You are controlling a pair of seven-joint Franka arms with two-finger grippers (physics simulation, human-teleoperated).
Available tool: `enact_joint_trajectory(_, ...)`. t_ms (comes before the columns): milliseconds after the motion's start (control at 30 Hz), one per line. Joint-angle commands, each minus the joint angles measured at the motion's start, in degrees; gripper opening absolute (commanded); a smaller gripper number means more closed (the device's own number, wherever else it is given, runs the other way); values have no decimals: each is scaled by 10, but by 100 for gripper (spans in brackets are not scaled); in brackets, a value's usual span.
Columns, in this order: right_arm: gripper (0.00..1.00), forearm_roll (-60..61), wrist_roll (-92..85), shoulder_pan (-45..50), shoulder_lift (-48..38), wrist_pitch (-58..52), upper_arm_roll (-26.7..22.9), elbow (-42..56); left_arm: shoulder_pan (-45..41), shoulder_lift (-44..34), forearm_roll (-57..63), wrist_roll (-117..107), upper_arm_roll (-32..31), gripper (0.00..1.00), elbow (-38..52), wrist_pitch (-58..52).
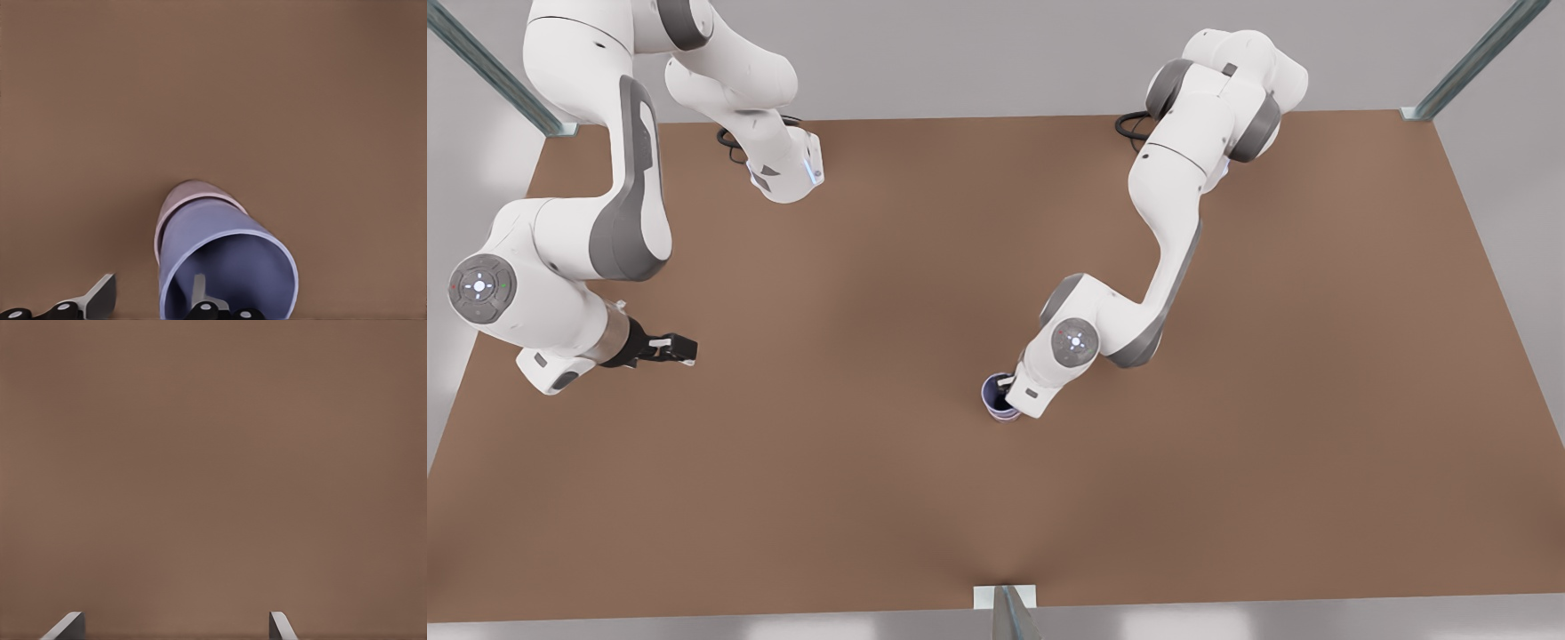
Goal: Stack the cups, with the pink cup at the bottom and the purple cup at the top
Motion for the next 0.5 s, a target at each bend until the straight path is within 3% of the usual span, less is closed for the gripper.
enact_joint_trajectory(0,100,0,0,0,0,0,-1,0,0,0,0,0,0,72,0,0)
enact_joint_trajectory(33,100,0,0,0,1,0,-1,0,0,-1,0,0,0,79,0,0)
enact_joint_trajectory(67,100,0,0,0,0,0,-1,0,0,0,0,1,0,95,0,0)
enact_joint_trajectory(100,100,0,0,0,0,0,0,0,0,-1,0,1,0,100,0,0)
enact_joint_trajectory(467,100,0,-1,-1,0,0,-1,0,0,-2,-1,-3,0,100,1,-1)
